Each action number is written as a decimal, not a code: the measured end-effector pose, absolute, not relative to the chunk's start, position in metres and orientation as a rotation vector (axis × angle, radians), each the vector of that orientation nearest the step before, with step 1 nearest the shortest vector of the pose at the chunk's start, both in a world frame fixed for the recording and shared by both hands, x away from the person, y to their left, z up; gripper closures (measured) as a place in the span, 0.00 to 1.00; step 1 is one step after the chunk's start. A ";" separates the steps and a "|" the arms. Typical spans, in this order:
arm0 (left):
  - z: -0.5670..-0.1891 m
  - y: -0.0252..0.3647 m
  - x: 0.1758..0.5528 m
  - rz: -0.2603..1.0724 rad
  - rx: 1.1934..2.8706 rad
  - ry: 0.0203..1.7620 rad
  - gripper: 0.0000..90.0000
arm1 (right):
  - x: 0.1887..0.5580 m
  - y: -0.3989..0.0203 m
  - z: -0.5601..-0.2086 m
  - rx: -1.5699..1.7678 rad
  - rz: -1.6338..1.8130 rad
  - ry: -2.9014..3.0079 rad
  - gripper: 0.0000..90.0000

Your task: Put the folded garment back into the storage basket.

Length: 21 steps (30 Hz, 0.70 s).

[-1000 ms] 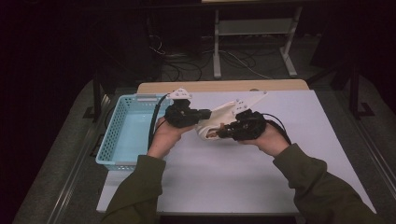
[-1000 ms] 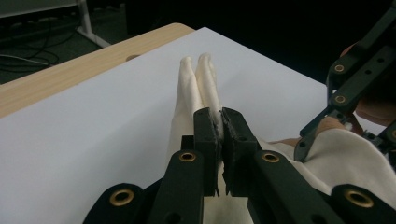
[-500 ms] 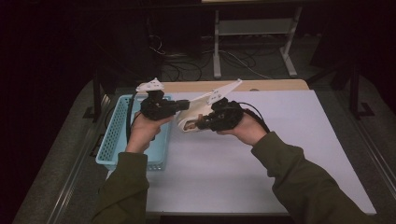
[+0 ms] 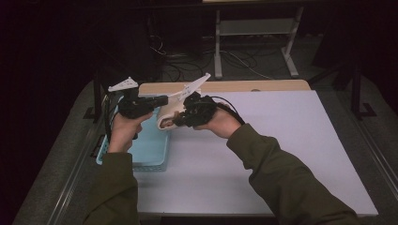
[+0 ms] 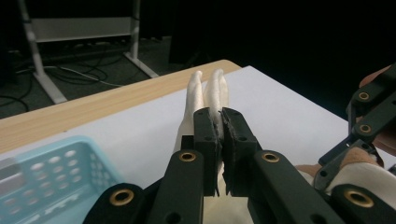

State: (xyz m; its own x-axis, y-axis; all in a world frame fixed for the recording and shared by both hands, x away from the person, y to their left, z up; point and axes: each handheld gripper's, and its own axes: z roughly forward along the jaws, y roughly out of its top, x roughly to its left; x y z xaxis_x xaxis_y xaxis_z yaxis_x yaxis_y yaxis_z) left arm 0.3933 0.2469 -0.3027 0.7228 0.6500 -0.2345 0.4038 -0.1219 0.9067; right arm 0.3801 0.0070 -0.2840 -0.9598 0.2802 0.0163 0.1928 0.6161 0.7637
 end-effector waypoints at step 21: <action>-0.309 0.320 0.389 0.363 1.619 0.966 0.94 | 0.396 0.097 -0.285 0.324 1.267 2.781 0.87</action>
State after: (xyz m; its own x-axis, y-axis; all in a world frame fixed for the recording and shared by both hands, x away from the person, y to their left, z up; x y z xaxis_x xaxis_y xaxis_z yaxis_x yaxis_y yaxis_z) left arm 0.3894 0.3203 -0.3091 0.6124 0.7470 -0.2587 0.3917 -0.0024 0.9201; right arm 0.3960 0.0966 -0.2853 -0.9754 0.2188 0.0247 0.1622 0.6382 0.7525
